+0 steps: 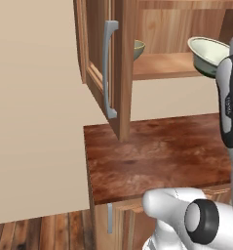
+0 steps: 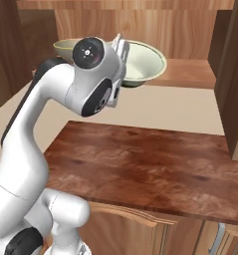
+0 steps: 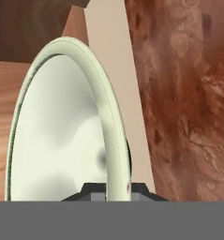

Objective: Open the cabinet. Pick the bowls from the counter and place them in the cabinet. Then close the cabinet.

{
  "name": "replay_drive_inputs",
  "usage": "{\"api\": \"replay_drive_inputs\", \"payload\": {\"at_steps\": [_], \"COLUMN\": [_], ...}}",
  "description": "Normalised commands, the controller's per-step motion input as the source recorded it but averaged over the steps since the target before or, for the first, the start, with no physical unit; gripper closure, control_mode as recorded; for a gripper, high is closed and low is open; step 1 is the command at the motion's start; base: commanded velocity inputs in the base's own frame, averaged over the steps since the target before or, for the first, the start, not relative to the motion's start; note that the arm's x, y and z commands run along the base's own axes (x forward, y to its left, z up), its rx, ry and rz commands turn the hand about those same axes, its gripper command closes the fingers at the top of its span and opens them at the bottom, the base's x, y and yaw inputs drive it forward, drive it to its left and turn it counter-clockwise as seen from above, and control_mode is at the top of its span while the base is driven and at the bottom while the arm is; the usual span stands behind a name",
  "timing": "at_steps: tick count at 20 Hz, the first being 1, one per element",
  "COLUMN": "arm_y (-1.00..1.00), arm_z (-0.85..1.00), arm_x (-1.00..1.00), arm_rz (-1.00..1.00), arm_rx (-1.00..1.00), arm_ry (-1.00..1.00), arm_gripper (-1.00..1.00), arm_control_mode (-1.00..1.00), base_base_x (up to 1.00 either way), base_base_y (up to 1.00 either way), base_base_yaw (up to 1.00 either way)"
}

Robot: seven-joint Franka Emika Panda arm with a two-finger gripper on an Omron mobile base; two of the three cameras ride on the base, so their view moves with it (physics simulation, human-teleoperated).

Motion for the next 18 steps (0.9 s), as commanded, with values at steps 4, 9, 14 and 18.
{"api": "replay_drive_inputs", "payload": {"at_steps": [4,9,14,18], "arm_y": [0.00,0.00,0.00,-0.06], "arm_z": [-0.18,-0.10,-0.01,-0.10], "arm_x": [0.39,0.41,0.61,0.72], "arm_rz": [0.00,0.00,0.00,0.00], "arm_rx": [0.02,0.02,0.02,0.00], "arm_ry": [-0.10,-0.04,0.02,0.04], "arm_gripper": [1.00,1.00,1.00,1.00], "arm_control_mode": [-1.00,-1.00,-1.00,-1.00], "base_base_x": [0.00,0.00,0.00,0.00], "base_base_y": [0.00,0.00,0.00,0.00], "base_base_yaw": [0.00,0.00,0.00,0.00]}}
